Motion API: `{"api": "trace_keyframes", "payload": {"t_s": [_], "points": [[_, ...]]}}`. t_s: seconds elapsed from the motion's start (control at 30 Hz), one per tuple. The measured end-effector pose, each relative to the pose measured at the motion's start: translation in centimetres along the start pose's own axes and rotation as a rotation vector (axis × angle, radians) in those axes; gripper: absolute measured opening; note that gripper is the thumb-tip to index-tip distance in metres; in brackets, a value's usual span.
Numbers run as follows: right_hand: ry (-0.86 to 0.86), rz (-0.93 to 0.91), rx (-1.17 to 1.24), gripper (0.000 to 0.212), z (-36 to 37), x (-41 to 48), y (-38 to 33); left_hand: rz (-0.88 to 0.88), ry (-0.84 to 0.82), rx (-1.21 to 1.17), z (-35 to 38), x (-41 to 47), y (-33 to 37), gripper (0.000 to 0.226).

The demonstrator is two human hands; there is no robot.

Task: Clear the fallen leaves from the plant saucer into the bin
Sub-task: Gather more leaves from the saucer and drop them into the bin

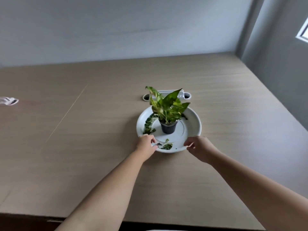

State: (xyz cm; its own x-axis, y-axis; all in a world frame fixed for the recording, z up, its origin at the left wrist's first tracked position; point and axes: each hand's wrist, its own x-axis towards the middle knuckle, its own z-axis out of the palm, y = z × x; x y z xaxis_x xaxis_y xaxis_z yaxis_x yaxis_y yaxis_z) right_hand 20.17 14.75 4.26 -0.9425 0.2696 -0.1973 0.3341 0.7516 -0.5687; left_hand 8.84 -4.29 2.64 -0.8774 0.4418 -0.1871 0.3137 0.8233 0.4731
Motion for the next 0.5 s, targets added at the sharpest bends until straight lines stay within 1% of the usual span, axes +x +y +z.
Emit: {"api": "trace_keyframes", "payload": {"t_s": [0.1,0.23,0.37,0.4,0.5], "points": [[-0.055,-0.035,-0.042,0.023,1.8,3.1,-1.5,0.014,-0.058,0.016,0.2,2.1,-0.9,0.025],[-0.107,-0.047,-0.103,0.030,3.3,5.9,-1.7,-0.004,-0.161,0.087,1.5,4.4,-0.2,0.032],[-0.188,-0.080,-0.162,0.039,4.6,8.1,-1.8,-0.083,-0.232,0.184,2.6,5.6,0.6,0.042],[-0.202,-0.090,-0.176,0.041,4.9,8.5,-1.8,-0.094,-0.231,0.187,2.8,5.7,0.7,0.040],[-0.214,-0.120,-0.247,0.034,5.7,9.6,-1.8,-0.130,-0.194,0.155,3.1,6.0,0.8,0.015]]}}
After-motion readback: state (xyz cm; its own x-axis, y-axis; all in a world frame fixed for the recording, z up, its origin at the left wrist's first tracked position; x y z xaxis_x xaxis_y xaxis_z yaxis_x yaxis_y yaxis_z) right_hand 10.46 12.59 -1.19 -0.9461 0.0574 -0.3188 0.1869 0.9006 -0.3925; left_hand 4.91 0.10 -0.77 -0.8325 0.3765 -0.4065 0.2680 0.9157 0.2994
